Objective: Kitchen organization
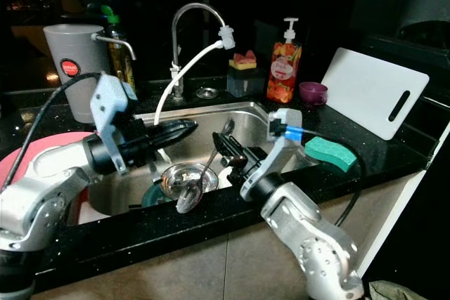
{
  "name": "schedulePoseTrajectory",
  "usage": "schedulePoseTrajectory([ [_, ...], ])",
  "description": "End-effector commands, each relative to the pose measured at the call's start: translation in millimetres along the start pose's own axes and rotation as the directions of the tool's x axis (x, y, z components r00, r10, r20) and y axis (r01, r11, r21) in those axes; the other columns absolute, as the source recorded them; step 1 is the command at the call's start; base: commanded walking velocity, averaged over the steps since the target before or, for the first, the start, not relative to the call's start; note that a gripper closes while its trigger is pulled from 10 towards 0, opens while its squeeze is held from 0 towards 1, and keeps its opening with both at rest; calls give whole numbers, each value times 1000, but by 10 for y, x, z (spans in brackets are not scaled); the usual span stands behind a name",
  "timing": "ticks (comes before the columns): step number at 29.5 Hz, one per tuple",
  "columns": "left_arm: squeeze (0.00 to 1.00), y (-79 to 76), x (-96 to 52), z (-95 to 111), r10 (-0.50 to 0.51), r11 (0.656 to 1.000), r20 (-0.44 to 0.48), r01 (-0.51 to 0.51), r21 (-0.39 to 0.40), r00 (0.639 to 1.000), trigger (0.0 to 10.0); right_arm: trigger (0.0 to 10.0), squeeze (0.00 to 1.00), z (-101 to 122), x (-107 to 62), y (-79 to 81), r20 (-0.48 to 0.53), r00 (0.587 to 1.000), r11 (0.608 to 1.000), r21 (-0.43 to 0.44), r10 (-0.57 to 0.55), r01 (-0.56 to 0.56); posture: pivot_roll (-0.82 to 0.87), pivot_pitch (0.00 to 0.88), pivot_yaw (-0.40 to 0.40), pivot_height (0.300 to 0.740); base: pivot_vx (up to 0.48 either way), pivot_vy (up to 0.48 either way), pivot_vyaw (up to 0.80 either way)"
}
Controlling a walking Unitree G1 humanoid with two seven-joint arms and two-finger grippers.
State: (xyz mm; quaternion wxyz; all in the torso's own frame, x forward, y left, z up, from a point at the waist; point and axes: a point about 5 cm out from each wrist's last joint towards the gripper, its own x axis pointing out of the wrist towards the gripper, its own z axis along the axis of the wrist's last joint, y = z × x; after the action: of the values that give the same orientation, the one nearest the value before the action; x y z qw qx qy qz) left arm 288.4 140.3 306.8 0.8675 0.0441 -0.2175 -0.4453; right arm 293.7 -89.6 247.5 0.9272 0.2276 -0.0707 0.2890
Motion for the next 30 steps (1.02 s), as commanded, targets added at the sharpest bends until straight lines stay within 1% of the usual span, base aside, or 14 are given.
schedulePoseTrajectory([
  [1,0,-11,-42,-19,48,996,29,-46,-76,998,10000,10000,0,26,85,-129,56,993,994,-24,-106,108,28,0,-83,740,0,0,0],
  [4,0,84,-45,-115,264,951,54,-251,-181,963,10000,10000,0,171,299,-329,184,945,960,-20,-272,280,49,0,-86,740,0,0,0],
  [7,0,100,-43,-129,293,941,53,-278,-193,955,10000,10000,0,189,321,-346,197,938,955,-18,-287,296,49,0,-86,740,0,0,0],
  [8,0,139,-57,-205,376,908,22,-363,-208,926,10000,10000,0,211,409,-350,208,937,957,-18,-281,291,65,0,-85,740,0,0,0],
  [10,0,216,-140,-373,539,818,-77,-543,-191,839,10000,10000,0,248,615,-343,230,937,960,-30,-263,277,103,28,-84,740,0,0,0],
  [11,0,216,-140,-373,539,818,-77,-543,-191,839,10000,10000,0,248,615,-343,230,937,960,-30,-263,277,103,28,-84,740,0,0,0],
  [13,0,267,-238,-453,622,756,-146,-639,-145,769,10000,10000,0,231,742,-349,229,938,960,-39,-261,277,123,46,-83,740,0,0,0],
  [15,0,283,-288,-462,653,730,-169,-673,-119,738,10000,10000,0,188,796,-363,228,936,956,-54,-269,288,140,62,-82,740,0,0,0],
  [18,0,290,-396,-515,706,669,-221,-736,-105,673,10000,10000,0,-191,860,-395,93,966,947,-193,-242,255,162,84,-79,740,0,0,0],
  [19,0,290,-396,-515,706,669,-221,-736,-105,673,10000,10000,0,-191,860,-395,93,966,947,-193,-242,255,162,84,-79,740,0,0,0],
  [21,0,267,-434,-533,710,666,-239,-742,-80,663,10000,10000,0,-449,838,-369,-43,980,933,-316,-193,170,165,87,-84,740,0,0,0],
  [24,0,231,-457,-551,723,653,-253,-755,-53,643,10000,10000,0,-634,773,-294,-143,987,933,-359,-72,16,157,100,-91,740,0,0,0],
  [28,0,215,-451,-567,729,644,-263,-763,-48,632,10000,10000,0,-656,702,-300,-200,980,918,-392,-23,-59,156,105,-97,740,0,0,0],
  [30,0,202,-440,-570,728,646,-274,-763,-34,629,10000,10000,0,-544,583,-282,-260,965,896,-416,44,-153,143,105,-97,740,0,0,0],
])
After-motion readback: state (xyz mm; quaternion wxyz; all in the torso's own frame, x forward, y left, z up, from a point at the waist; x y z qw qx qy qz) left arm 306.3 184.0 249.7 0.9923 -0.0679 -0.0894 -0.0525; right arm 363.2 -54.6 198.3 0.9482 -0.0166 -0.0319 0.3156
